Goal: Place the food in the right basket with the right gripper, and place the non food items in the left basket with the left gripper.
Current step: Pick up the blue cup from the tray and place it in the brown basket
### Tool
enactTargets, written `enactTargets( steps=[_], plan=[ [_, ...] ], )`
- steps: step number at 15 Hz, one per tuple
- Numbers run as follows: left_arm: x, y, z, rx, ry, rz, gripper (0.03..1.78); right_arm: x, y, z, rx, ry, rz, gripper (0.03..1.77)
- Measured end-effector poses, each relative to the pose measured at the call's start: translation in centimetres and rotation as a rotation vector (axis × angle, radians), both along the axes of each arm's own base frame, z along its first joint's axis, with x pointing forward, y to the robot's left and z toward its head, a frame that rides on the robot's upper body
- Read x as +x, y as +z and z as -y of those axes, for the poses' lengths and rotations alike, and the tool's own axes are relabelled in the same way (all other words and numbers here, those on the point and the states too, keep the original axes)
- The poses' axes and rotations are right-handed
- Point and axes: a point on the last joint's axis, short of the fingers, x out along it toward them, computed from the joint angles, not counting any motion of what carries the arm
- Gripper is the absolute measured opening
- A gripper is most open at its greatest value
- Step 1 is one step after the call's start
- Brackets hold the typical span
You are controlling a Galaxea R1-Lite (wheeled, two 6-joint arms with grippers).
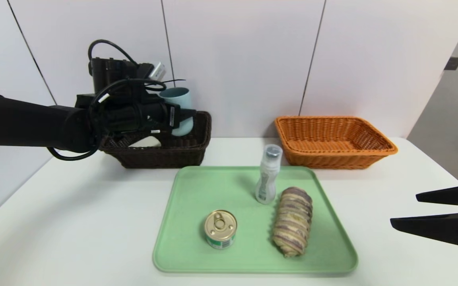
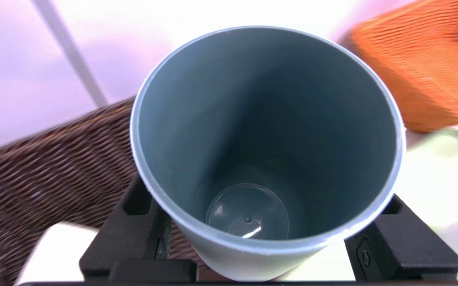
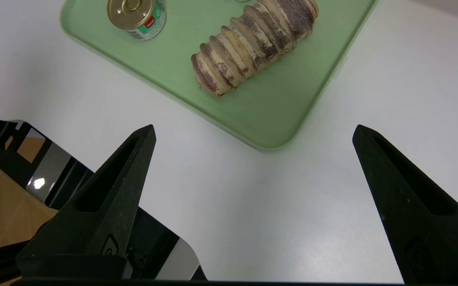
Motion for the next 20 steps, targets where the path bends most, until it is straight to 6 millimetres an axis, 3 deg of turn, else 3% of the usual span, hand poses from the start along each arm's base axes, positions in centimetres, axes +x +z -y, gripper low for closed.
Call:
enactTargets(
  steps=[6, 10, 20],
  plan=[
    [3.8, -3.1, -1.4, 0.006, 0.058, -0.028, 1.14, 0.1, -0.2, 0.0, -0.003, 0.001, -0.009, 1.71],
    [5.5, -4.5, -1.3, 0.012, 0.064, -0.040, 1.14, 0.4, -0.5, -0.1, 0.000, 0.000, -0.003, 1.71],
    [7.2, -6.9, -1.0, 0.020, 0.066, -0.077, 1.18, 0.8, -1.0, -0.1, 0.006, -0.011, 0.008, 1.71]
  ],
)
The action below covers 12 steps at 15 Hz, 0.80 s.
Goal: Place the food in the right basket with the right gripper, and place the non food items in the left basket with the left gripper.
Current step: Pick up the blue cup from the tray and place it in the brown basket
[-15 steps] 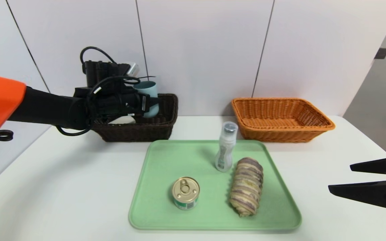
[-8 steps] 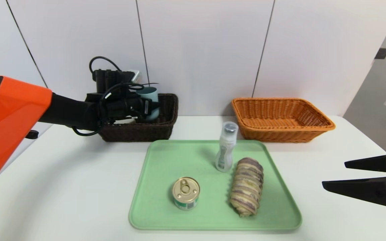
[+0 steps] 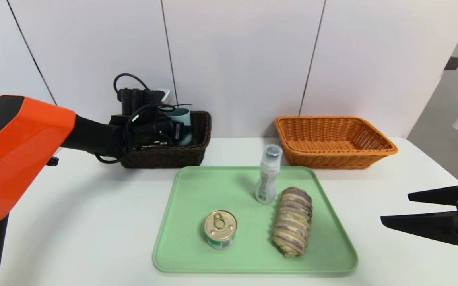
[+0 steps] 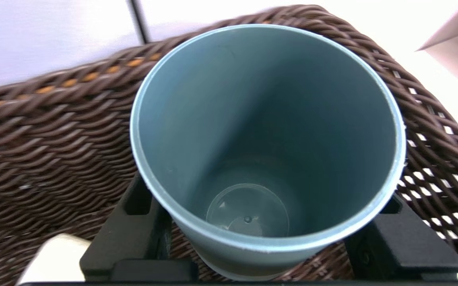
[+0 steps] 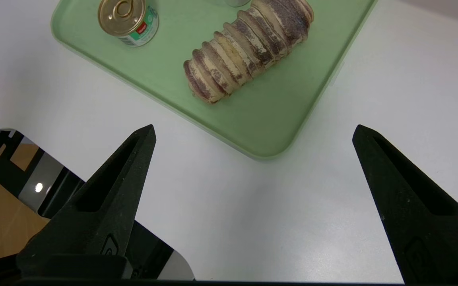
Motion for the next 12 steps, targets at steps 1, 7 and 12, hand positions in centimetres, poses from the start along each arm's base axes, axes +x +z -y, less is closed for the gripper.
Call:
enactTargets(
  steps=[1, 7, 12],
  plan=[
    [0.0, 0.0, 0.0, 0.000, 0.001, -0.001, 1.25, 0.0, 0.0, 0.0, 0.000, -0.001, -0.001, 1.71],
    [-0.4, -0.3, -0.1, 0.003, 0.001, -0.015, 1.49, 0.0, 0.0, 0.0, 0.000, -0.002, -0.002, 1.71],
    [-2.2, 2.2, -0.8, -0.002, 0.006, 0.023, 1.59, -0.2, 0.1, 0.1, 0.004, 0.000, 0.004, 1.71]
  ],
)
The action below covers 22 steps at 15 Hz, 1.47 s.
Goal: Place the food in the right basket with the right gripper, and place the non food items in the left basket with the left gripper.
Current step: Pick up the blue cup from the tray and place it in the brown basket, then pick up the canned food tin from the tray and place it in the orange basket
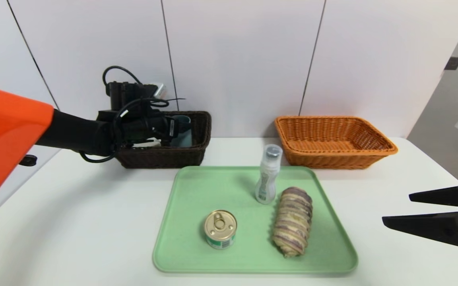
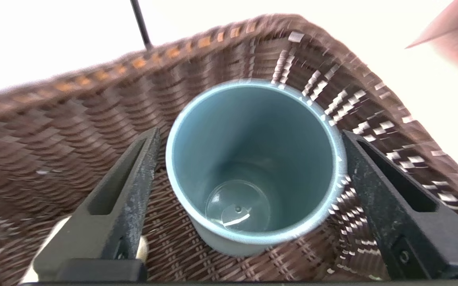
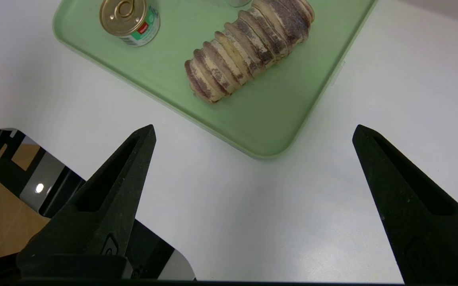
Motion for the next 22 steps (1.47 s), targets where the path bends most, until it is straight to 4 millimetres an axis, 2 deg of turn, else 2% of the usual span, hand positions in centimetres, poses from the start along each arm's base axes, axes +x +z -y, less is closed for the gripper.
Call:
enactTargets(
  steps=[6, 8, 10, 12, 15, 19, 22],
  plan=[
    [-3.5, 5.7, -1.6, -0.027, 0.023, 0.114, 1.65, -0.8, 0.5, 0.3, 0.011, 0.000, 0.031, 1.71],
    [-5.4, 7.8, -2.2, -0.044, 0.034, 0.143, 1.66, -1.3, 0.7, 0.4, 0.015, 0.005, 0.052, 1.71],
    [-7.8, 9.1, -2.8, -0.058, 0.063, 0.121, 1.67, -1.7, 0.9, 0.5, 0.018, 0.013, 0.072, 1.71],
    [-10.6, 9.2, -3.4, -0.064, 0.083, 0.060, 1.67, -2.0, 1.1, 0.5, 0.016, 0.037, 0.096, 1.71],
    [-15.8, 8.2, -4.3, -0.067, 0.095, -0.036, 1.68, -2.2, 1.2, 0.3, -0.006, 0.114, 0.138, 1.71],
    [-23.2, 6.6, -5.6, -0.063, 0.078, -0.104, 1.69, -1.8, 1.7, -0.8, 0.078, 0.244, 0.234, 1.71],
    [-27.9, 5.8, -6.3, -0.075, 0.002, -0.150, 1.69, -1.7, 1.6, -2.0, 0.115, 0.345, 0.253, 1.71]
  ],
)
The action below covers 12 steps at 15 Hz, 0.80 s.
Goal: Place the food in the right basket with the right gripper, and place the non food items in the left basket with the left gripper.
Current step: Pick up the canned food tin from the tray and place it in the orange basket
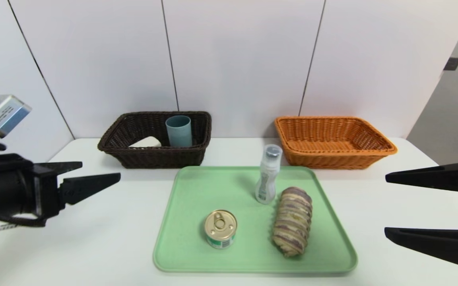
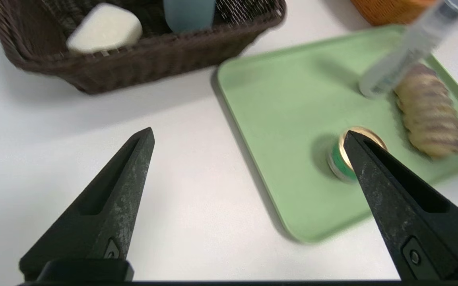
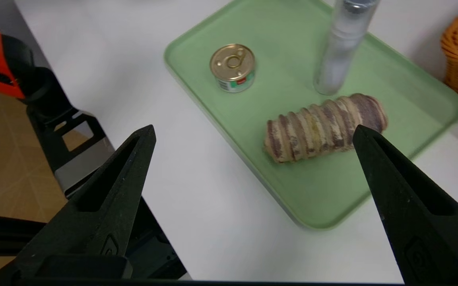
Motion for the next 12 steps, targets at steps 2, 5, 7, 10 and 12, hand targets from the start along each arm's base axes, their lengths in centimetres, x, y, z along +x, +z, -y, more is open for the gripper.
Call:
enactTargets(
  steps=[2, 5, 7, 10, 12],
  plan=[
    [-2.8, -0.4, -0.3, -0.028, -0.089, -0.045, 1.69, 0.2, 0.0, -1.1, 0.013, 0.065, 0.018, 1.71],
    [-5.6, -1.5, -0.8, -0.045, -0.154, -0.109, 1.69, 0.7, -0.3, -2.8, 0.022, 0.151, 0.047, 1.71],
    [-6.6, -2.0, -0.9, -0.043, -0.155, -0.124, 1.69, 1.5, -1.0, -4.1, 0.011, 0.202, 0.076, 1.71],
    [-7.0, -2.0, -1.1, -0.043, -0.148, -0.108, 1.69, 2.9, -2.6, -6.5, 0.009, 0.272, 0.126, 1.71],
    [-6.9, -1.9, -1.1, -0.044, -0.139, -0.097, 1.69, 3.7, -3.7, -8.0, 0.016, 0.309, 0.158, 1.71]
  ],
)
